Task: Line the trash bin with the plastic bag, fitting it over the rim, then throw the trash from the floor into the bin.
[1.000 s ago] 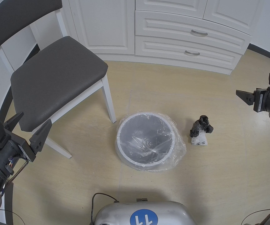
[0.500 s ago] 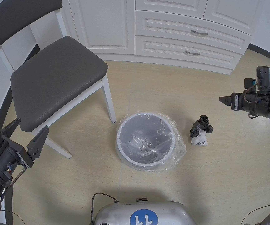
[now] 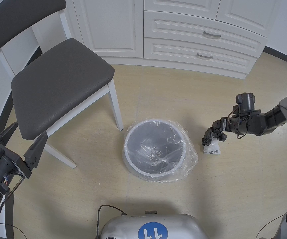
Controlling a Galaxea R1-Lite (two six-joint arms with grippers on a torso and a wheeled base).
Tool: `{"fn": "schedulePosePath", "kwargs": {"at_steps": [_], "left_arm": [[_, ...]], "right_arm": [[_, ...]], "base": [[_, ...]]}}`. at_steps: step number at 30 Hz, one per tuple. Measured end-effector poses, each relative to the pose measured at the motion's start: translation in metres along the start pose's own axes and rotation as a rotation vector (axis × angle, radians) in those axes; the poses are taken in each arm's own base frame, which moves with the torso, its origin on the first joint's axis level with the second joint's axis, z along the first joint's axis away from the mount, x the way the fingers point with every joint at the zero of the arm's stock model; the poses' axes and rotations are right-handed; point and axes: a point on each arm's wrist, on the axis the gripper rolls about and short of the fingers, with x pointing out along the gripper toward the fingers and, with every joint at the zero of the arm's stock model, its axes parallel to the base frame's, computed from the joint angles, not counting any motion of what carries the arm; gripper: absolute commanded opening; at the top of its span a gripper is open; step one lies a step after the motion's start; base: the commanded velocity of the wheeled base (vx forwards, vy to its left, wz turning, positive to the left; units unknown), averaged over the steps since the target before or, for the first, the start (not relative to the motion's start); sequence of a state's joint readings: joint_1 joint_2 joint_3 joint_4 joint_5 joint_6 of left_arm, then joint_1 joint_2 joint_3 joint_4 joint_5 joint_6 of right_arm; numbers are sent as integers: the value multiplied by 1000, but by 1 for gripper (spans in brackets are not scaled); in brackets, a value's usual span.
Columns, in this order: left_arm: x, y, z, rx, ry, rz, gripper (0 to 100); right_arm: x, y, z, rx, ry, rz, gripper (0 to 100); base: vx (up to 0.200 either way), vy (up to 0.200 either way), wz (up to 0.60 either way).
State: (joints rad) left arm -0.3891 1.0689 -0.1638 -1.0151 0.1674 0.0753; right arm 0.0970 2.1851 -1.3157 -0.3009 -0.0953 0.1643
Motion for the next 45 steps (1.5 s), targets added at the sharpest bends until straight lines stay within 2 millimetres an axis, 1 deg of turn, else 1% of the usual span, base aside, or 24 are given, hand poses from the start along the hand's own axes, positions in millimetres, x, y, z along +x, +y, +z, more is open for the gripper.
{"fn": "schedulePosePath", "kwargs": {"at_steps": [10,14,21,24,27,28,33,37,41,43,45], "left_arm": [[-2,0,1,3,-8,-6,100],[-2,0,1,4,-9,-8,100],[-3,0,1,4,-11,-9,100],[-3,0,1,4,-11,-11,100],[-3,0,1,4,-12,-11,100],[-3,0,1,4,-13,-10,100],[-3,0,2,3,-18,-10,100],[-3,0,2,3,-19,-10,100],[-3,0,2,4,-20,-10,100],[-3,0,2,4,-21,-10,100],[-3,0,3,3,-22,-10,100]], "right_arm": [[80,-17,-35,30,-19,-29,100],[108,-23,-46,79,-32,-37,100],[147,-22,-54,256,-91,-23,100],[162,-22,-65,280,-90,-20,100],[171,-22,-74,286,-89,-20,100],[173,-22,-76,289,-88,-21,0],[180,-22,-82,295,-106,-17,0],[178,-25,-81,295,-104,-18,0],[166,-30,-78,287,-76,-14,0],[155,-33,-73,273,-61,-1,0],[140,-34,-63,259,-58,17,0]], "base": [[0,0,0],[0,0,0],[0,0,0],[0,0,0],[0,0,0],[0,0,0],[0,0,0],[0,0,0],[0,0,0],[0,0,0],[0,0,0]]}}
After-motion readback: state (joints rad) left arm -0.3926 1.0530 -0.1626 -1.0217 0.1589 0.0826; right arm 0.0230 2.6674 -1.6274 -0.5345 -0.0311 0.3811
